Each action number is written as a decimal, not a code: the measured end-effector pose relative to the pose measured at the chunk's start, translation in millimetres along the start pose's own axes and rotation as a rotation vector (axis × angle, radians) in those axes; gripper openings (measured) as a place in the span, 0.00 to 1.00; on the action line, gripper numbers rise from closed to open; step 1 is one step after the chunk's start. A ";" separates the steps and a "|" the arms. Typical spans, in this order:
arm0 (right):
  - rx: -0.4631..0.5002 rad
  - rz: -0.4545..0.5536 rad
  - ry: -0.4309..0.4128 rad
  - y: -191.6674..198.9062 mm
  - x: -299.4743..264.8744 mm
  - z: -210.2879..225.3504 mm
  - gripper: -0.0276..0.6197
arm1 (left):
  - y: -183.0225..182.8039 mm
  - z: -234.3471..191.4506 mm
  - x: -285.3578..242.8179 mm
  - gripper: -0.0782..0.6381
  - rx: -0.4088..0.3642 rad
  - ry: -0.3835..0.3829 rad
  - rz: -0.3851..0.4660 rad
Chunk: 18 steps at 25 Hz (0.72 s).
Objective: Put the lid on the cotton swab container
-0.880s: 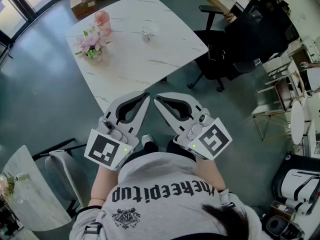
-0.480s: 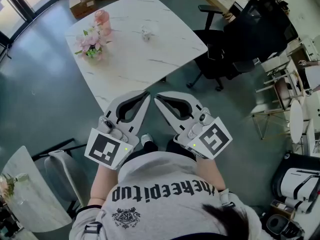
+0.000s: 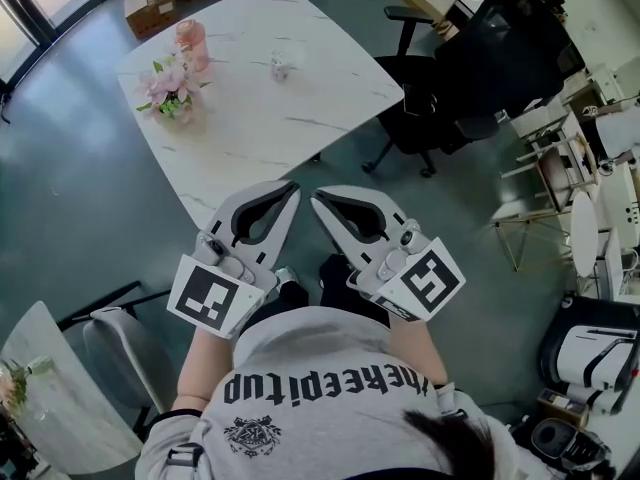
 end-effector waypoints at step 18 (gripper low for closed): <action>-0.035 -0.010 -0.071 10.8 -13.9 81.5 0.06 | 13.9 -19.0 -61.2 0.13 -0.015 -0.092 -0.013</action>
Point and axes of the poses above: the fingertips, and each gripper's own axes: x backward along the fingers, z to its right, y out of its underside, the point moved 10 cm from there along x, backward along the fingers, and after that the axes turned 10 degrees about z, right-handed, at the moved point
